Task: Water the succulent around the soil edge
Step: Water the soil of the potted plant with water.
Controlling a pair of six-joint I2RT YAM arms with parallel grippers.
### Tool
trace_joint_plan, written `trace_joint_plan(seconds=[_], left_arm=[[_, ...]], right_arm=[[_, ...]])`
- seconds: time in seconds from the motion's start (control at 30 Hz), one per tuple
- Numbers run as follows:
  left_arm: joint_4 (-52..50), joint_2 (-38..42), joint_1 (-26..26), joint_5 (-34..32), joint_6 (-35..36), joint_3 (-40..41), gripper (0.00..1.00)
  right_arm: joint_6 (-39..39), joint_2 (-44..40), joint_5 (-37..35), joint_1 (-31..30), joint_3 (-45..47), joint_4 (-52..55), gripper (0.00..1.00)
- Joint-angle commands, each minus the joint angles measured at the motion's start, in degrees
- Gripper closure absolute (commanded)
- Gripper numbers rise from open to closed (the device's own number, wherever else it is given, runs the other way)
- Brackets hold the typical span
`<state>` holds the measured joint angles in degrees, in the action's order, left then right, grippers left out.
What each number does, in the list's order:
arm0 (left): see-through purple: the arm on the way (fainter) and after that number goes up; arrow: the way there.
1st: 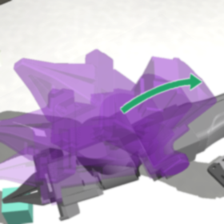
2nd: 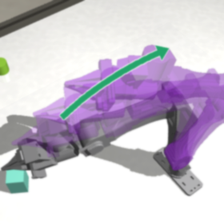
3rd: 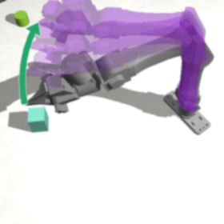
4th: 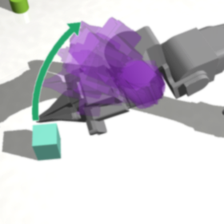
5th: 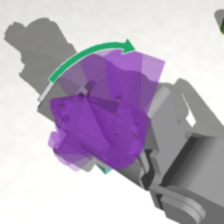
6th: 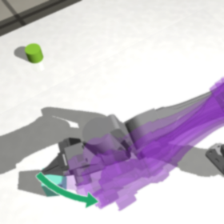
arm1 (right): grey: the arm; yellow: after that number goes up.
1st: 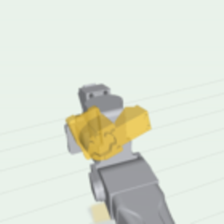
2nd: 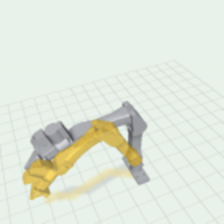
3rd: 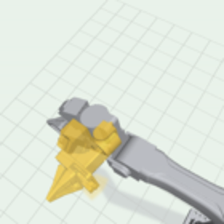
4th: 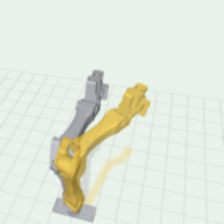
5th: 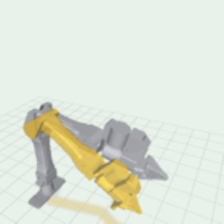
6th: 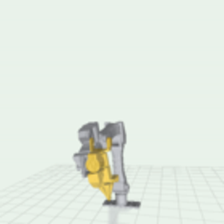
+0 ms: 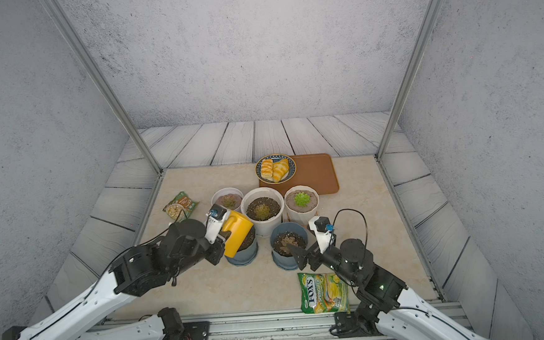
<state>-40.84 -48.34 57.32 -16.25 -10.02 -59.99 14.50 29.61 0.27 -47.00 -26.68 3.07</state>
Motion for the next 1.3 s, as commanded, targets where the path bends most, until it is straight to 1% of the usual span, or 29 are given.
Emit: trace_joint_plan(seconds=[0.0, 0.1, 0.27, 0.4, 0.47, 0.57, 0.63, 0.7, 0.8, 0.87, 0.93, 1.0, 1.1, 1.17, 1.23, 1.27], left_arm=[[9.04, 8.51, -0.20, 2.11, 1.01, 6.62, 1.00], [14.35, 18.39, -0.21, 3.06, 0.71, 13.18, 1.00], [18.80, 35.75, -0.24, 2.74, -1.44, 20.32, 1.00], [20.44, 48.07, -0.27, 2.24, -3.78, 25.90, 1.00], [16.33, 45.08, -0.26, 1.39, -4.82, 23.72, 1.00], [19.62, 41.73, -0.29, 3.13, -4.22, 24.90, 1.00], [22.65, 41.19, -0.31, 2.21, -4.30, 26.37, 1.00], [26.61, 41.26, -0.26, -0.54, -3.67, 28.22, 1.00], [26.46, 39.17, -0.32, -7.54, -2.25, 27.34, 1.00], [24.28, 35.65, -0.34, -11.34, -1.78, 24.78, 1.00], [19.33, 29.65, -0.36, -14.23, -1.78, 19.88, 1.00], [15.19, 23.57, -0.36, -15.80, -1.11, 15.05, 1.00], [13.74, 15.84, -0.86, -14.98, 2.21, 10.00, 1.00], [11.36, 10.37, -2.48, -14.64, 3.89, 5.76, 1.00], [8.09, 4.25, -6.48, -12.82, 5.43, 1.33, 1.00], [7.09, 1.98, -8.98, -10.78, 5.69, -0.25, 1.00]], right_arm=[[-0.16, 0.53, -0.60, 0.05, 0.52, -1.38, 0.01], [-0.69, 0.72, 1.86, 0.07, 1.62, -3.77, 0.01], [-1.23, 0.80, 13.46, 0.07, 4.81, -12.60, 0.01], [-1.59, -0.72, 22.57, 0.00, 4.50, -15.67, 0.01], [-1.25, -2.16, 24.96, -0.02, 4.01, -16.68, 0.01], [-1.11, -3.35, 25.31, -0.02, 4.25, -18.40, 0.01], [-1.97, -3.65, 24.62, 0.00, 4.01, -17.80, 0.01], [-3.17, -4.39, 22.56, -0.02, 3.57, -15.00, 0.01], [-3.63, -6.16, 19.00, -0.02, 5.09, -13.44, 0.01], [-3.15, -7.22, 17.83, -0.02, 6.78, -14.47, 0.01], [-2.45, -8.03, 16.40, -0.02, 8.39, -16.46, 0.01], [-1.96, -8.61, 15.86, -0.02, 8.93, -17.09, 0.01], [-2.27, -9.47, 16.53, -0.01, 7.73, -14.23, 0.01], [-2.54, -9.73, 16.05, -0.02, 7.17, -12.62, 0.01], [-2.59, -9.74, 15.23, -0.02, 7.23, -12.47, 0.01], [-2.64, -9.70, 14.97, -0.02, 7.40, -12.63, 0.01]])
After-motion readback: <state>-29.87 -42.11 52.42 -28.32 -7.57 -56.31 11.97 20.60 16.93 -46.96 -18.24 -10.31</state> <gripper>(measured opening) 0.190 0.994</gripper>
